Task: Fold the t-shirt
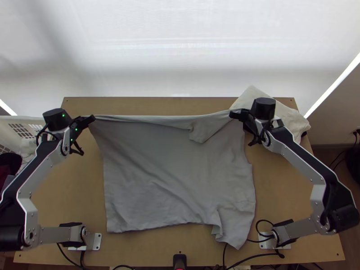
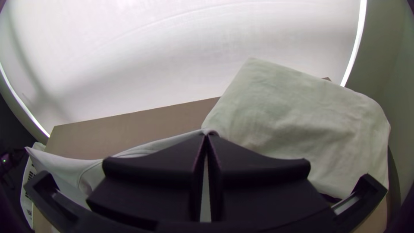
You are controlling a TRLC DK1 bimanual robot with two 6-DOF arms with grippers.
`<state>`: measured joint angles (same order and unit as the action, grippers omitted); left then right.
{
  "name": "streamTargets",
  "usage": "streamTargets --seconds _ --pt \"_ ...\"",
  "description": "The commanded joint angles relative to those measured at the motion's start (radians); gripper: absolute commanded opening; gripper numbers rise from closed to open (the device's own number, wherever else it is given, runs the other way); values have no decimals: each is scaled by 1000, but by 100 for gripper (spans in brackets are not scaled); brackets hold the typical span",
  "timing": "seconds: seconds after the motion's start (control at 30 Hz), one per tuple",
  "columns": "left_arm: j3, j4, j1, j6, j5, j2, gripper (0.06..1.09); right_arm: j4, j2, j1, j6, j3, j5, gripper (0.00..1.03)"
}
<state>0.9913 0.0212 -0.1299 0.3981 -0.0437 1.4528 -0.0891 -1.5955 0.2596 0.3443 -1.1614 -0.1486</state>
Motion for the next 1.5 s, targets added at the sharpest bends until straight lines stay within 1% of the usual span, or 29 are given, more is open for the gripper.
streamTargets --seconds 0.0,0.27,0.37,0.57,0.77,0.8,0.83,0.87,0.9,0.97,1.0,1.03,1.07,1.1,1.13,1.2,1.27,1.3,1.4,1.43,1.47 --pt "89 17 -19 30 -7 81 10 -17 -64 -8 24 -81 -12 3" --pt "208 31 -17 62 -8 222 10 -18 -216 0 45 -213 -14 3" --pt "250 46 -16 102 -16 279 10 -18 -276 0 58 -281 -17 3" --pt "325 86 3 139 -31 357 10 -38 -365 3 85 -400 -32 3" --pt "351 102 7 151 -44 393 10 -40 -394 9 85 -428 -40 3" --pt "349 103 10 151 -51 393 10 -38 -394 9 84 -428 -40 6" --pt "348 103 10 151 -50 389 10 -38 -394 9 84 -428 -39 18" --pt "345 102 13 151 -50 382 14 -41 -389 10 82 -425 -39 28" --pt "343 102 13 153 -50 373 26 -41 -380 12 81 -422 -39 35" --pt "340 123 18 151 -24 348 61 -46 -356 18 76 -417 -39 47" --pt "342 129 19 150 -15 337 70 -51 -336 24 71 -414 -39 53" --pt "342 135 21 146 -15 324 74 -61 -319 30 67 -412 -39 58" --pt "339 132 21 145 -15 308 81 -81 -300 36 62 -416 -39 63" --pt "339 125 19 145 -16 296 92 -97 -277 44 58 -419 -40 67" --pt "342 125 15 143 -16 288 99 -100 -253 50 55 -412 -40 69" --pt "343 121 4 140 -18 268 103 -110 -193 64 50 -396 -40 69" --pt "342 121 -4 122 -16 244 103 -155 -130 75 56 -388 -39 69" --pt "339 125 -8 120 -16 227 103 -195 -98 86 74 -389 -39 69" --pt "334 168 -13 111 -15 167 103 -333 -9 90 171 -386 -39 69" --pt "331 191 -13 111 -13 142 103 -397 16 90 217 -388 -37 69" --pt "325 207 -11 111 -13 118 103 -459 39 87 283 -386 -37 69"
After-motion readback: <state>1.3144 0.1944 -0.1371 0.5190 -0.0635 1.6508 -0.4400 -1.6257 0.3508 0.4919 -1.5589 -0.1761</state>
